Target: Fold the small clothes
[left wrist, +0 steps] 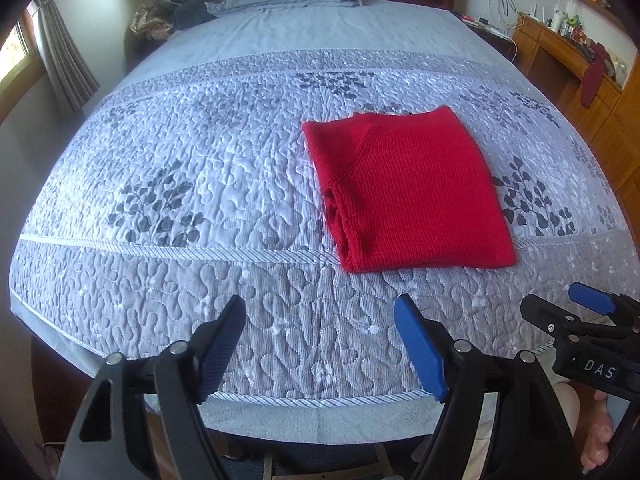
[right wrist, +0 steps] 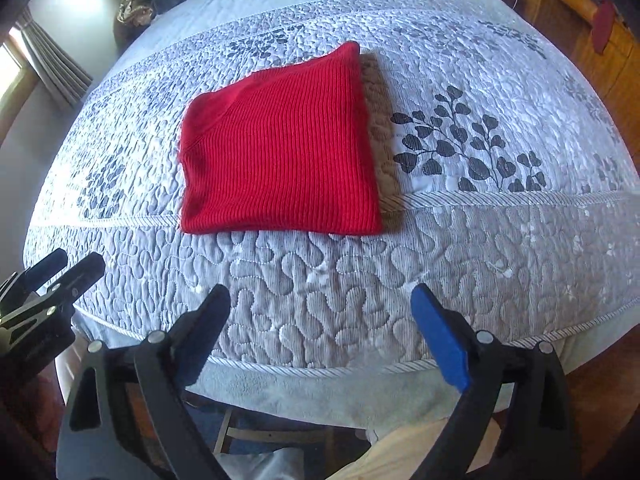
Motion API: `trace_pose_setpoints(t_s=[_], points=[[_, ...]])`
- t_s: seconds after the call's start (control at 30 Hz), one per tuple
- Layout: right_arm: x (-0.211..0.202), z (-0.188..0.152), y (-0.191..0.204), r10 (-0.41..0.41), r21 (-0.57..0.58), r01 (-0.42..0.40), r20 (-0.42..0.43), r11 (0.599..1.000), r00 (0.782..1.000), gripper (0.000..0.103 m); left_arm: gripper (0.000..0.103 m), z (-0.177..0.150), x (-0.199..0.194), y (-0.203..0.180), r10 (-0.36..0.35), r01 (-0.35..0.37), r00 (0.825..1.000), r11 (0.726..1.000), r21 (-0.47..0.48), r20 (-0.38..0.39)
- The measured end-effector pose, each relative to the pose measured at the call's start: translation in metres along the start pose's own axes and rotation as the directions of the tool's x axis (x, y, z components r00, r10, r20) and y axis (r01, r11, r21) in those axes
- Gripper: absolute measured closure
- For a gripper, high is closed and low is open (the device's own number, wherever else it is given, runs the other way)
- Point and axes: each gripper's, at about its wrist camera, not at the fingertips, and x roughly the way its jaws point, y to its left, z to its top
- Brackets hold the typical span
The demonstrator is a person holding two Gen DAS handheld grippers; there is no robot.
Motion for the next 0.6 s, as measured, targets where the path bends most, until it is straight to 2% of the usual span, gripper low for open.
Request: trace_pose_setpoints(t_s=[0.27, 0.6], points=[[-0.006, 0.003, 0.004, -0.007, -0.01, 0.007, 0.016, 1.0, 1.0, 0.011, 0.023, 0.004, -0.005, 0.003, 0.015, -0.015, 1.0, 1.0, -0.003, 0.012], [-0.004, 0.004, 0.008, -0.036, -0.026, 0.036, 0.003, 0.999, 0.999, 0.011, 0.023, 0.002, 0.008, 0.002, 0.011, -0.011, 1.0, 1.0, 0.004, -0.027]])
